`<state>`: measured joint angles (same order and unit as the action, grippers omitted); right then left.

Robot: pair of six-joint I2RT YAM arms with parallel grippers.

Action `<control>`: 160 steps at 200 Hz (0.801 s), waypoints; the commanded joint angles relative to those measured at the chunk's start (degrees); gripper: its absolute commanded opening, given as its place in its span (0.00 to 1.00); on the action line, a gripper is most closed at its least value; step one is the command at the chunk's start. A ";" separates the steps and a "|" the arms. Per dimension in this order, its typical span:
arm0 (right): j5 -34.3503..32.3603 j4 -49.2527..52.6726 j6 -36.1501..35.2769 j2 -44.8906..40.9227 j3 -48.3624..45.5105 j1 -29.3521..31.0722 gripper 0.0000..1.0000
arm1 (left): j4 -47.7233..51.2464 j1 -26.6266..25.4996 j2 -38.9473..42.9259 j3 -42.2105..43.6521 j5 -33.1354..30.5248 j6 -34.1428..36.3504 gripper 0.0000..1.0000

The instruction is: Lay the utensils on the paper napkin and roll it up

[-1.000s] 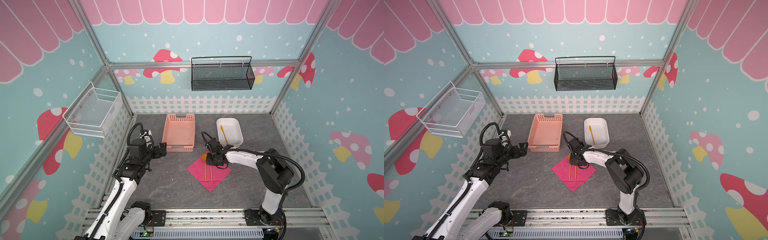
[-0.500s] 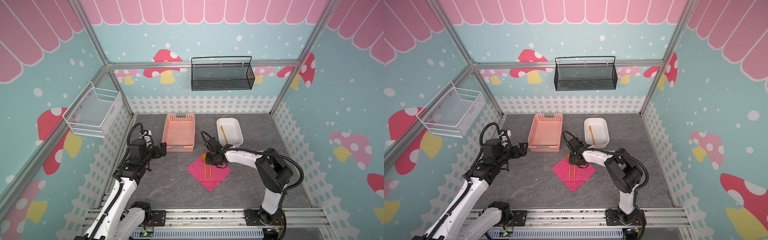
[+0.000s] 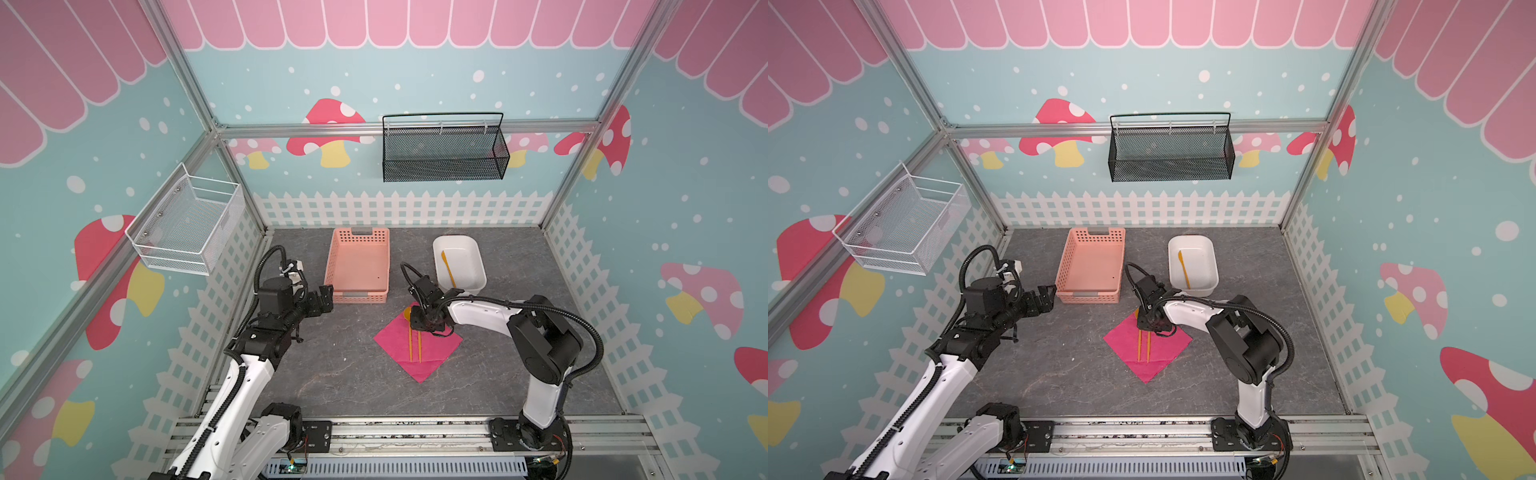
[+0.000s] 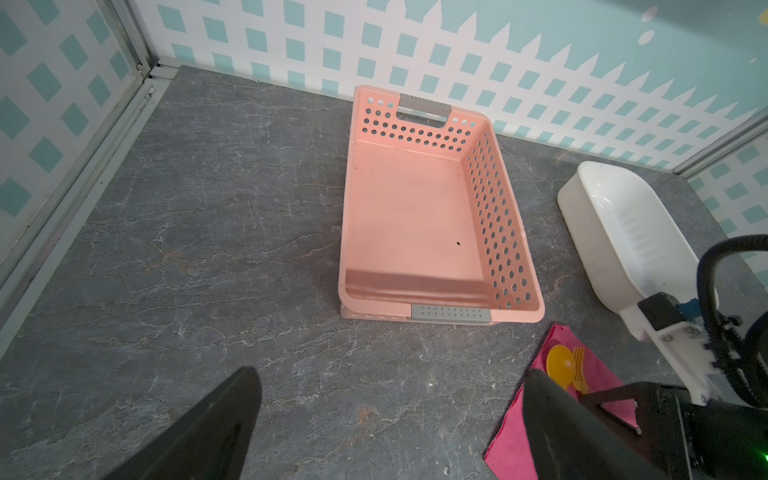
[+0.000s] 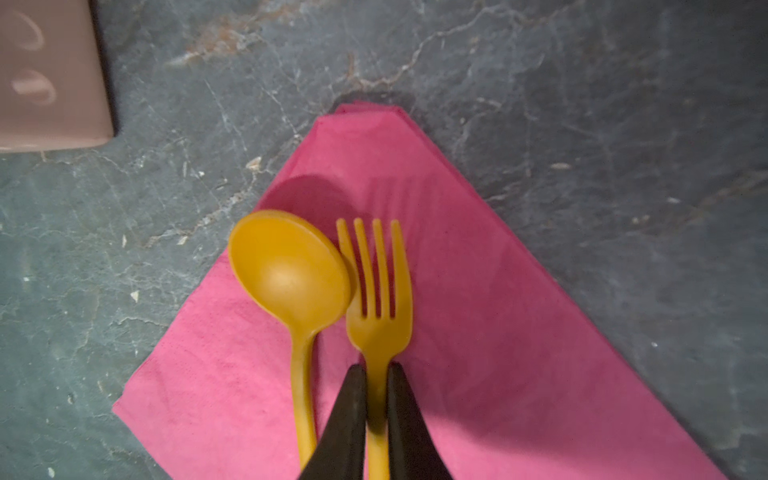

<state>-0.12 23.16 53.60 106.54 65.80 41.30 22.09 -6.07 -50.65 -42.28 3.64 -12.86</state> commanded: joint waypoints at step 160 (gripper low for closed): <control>0.49 0.23 0.45 1.71 1.35 0.05 0.15 | 0.55 0.36 1.21 -0.68 -0.48 0.03 1.00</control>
<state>0.75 23.07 53.58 106.89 66.19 41.30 22.09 -6.07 -50.33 -42.28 3.62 -12.86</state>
